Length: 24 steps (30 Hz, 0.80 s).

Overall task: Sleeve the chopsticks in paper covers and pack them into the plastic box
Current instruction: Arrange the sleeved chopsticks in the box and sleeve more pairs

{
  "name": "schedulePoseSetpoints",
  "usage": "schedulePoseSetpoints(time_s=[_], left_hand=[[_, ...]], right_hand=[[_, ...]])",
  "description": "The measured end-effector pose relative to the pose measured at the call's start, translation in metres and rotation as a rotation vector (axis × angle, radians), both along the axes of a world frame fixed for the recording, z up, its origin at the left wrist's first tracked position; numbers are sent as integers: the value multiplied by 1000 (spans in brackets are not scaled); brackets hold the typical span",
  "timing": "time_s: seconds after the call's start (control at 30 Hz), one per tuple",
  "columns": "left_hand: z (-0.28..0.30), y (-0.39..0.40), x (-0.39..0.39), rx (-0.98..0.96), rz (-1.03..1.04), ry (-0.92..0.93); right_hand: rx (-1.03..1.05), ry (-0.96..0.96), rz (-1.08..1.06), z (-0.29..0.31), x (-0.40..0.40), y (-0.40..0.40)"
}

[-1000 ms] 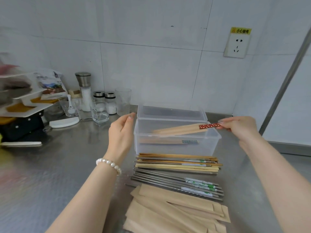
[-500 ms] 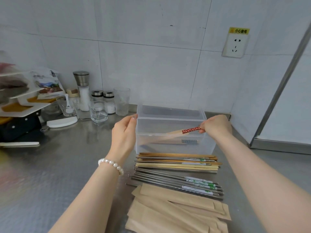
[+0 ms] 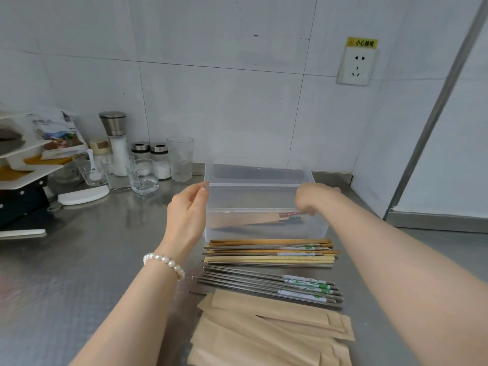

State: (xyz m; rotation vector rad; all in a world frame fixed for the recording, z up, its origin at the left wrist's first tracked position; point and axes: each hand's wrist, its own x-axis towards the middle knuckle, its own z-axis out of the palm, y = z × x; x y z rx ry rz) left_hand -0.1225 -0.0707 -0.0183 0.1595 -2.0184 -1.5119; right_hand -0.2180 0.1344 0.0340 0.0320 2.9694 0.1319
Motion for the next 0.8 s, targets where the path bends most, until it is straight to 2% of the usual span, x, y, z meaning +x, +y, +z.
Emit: schedulePoseSetpoints(time_s=[0.17, 0.37, 0.5, 0.57, 0.63, 0.7, 0.8], left_hand=[[0, 2, 1, -28, -8, 6], [0, 7, 6, -107, 30, 103], [2, 19, 13, -363, -64, 217], [2, 28, 16, -496, -211, 156], [0, 40, 19, -596, -371, 15], [-2, 52, 23, -643, -506, -123], [-2, 63, 30, -727, -618, -231]], right_hand=[[-32, -81, 88, -1, -5, -3], [-83, 0, 45, -3, -3, -1], [-463, 310, 33, -4, -6, 14], [-652, 485, 105, -6, 1, 24], [-816, 622, 178, -4, 16, 32], [-970, 652, 267, 0, 34, 39], [-1136, 551, 454, -2, 61, 47]])
